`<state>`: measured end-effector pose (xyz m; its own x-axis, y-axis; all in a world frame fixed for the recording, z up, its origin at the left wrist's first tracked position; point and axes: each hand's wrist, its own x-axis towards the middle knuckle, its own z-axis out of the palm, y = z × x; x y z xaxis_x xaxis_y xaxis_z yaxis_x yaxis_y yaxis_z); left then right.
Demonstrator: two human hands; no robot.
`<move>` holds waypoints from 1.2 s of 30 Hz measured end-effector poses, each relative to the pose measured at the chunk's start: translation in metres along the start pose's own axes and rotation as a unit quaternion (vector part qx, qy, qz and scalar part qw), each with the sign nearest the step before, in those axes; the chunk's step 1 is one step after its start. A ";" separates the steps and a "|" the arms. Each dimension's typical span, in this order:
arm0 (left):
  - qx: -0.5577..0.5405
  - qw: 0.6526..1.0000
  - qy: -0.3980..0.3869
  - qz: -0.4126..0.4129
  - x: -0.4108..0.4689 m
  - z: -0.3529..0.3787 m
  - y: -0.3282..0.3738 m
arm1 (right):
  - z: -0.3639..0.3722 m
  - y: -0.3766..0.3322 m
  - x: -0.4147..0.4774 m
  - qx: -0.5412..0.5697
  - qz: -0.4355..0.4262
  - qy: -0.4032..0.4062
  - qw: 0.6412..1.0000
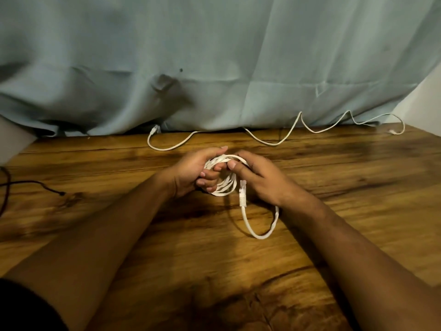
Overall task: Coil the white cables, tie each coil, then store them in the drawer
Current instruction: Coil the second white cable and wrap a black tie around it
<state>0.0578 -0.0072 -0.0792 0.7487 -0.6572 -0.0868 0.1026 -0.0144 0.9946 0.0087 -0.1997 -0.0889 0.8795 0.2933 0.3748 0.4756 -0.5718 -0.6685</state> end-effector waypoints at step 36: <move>0.676 0.664 0.235 0.216 0.000 0.005 -0.016 | 0.002 -0.001 -0.007 -0.259 0.039 0.057 0.963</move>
<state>0.0532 -0.0107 -0.0945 0.6709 -0.5172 0.5315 -0.6330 -0.7727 0.0472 0.0019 -0.1997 -0.0922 0.8905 0.1643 0.4243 0.3086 -0.9034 -0.2978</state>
